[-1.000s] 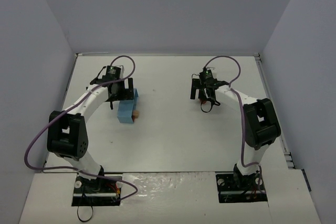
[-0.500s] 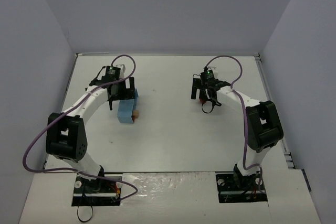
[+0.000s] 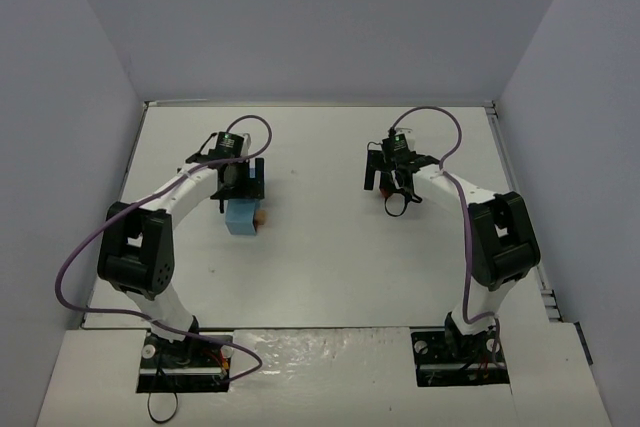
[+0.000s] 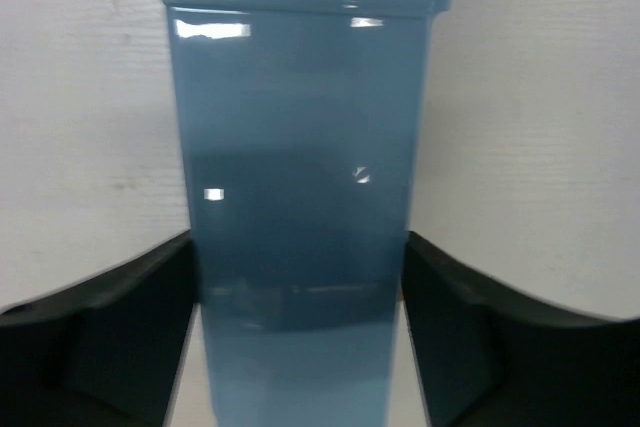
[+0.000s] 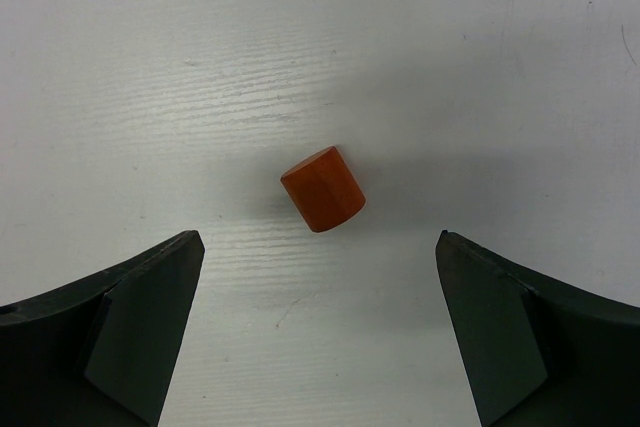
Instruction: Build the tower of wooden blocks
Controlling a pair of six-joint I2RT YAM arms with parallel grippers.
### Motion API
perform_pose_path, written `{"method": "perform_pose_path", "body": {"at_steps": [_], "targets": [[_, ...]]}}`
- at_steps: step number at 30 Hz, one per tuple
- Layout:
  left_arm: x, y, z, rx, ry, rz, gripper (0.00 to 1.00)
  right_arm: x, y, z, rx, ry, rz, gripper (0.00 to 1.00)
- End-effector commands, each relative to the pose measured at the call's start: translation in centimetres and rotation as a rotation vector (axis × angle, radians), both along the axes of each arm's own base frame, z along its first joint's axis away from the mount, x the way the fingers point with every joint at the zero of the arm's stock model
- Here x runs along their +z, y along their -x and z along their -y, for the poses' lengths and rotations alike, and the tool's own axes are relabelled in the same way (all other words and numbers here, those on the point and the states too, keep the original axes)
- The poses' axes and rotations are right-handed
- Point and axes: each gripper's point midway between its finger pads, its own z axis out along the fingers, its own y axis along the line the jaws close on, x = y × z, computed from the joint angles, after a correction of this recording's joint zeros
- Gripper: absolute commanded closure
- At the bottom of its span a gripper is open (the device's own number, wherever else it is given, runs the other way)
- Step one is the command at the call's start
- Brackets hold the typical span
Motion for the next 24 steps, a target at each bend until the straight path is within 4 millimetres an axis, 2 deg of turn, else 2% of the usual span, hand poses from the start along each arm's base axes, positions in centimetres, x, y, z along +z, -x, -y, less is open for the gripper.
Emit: {"method": "perform_pose_path", "body": {"at_steps": [1,3,4,6,7,13,17,21,24], "targets": [[1.6,-1.3,-0.8,0.015,-0.054,0.058,0.45,2.5,-0.4,0.6,-0.016,-0.005,0.068,0.0],[1.6,-1.6,-1.2,0.028,-0.08,0.064,0.73,2.3,-0.3,0.7,-0.018,-0.004,0.063,0.0],[1.6,-1.7,-1.2,0.029,-0.082,0.063,0.82,2.3,-0.3,0.7,-0.017,-0.004,0.063,0.0],[1.7,-1.9,-1.3,0.03,-0.09,0.061,0.97,2.3,-0.3,0.7,-0.016,-0.003,0.063,0.0],[1.8,-1.8,-1.4,0.03,-0.099,0.059,1.0,2.5,-0.4,0.7,-0.016,-0.004,0.066,0.0],[3.6,-2.1,-2.1,0.024,-0.225,0.089,1.0,2.6,-0.5,0.9,-0.017,0.002,0.07,0.0],[3.0,-1.7,-1.2,-0.001,-0.27,0.066,1.0,2.4,-0.5,0.9,-0.017,0.001,0.065,0.0],[2.1,-1.3,-1.3,0.011,-0.265,0.038,1.0,2.6,-0.7,0.7,-0.013,-0.004,0.07,0.0],[2.0,-1.0,0.0,-0.011,-0.224,0.031,1.0,2.5,-0.6,0.9,-0.014,-0.001,0.067,0.0]]}}
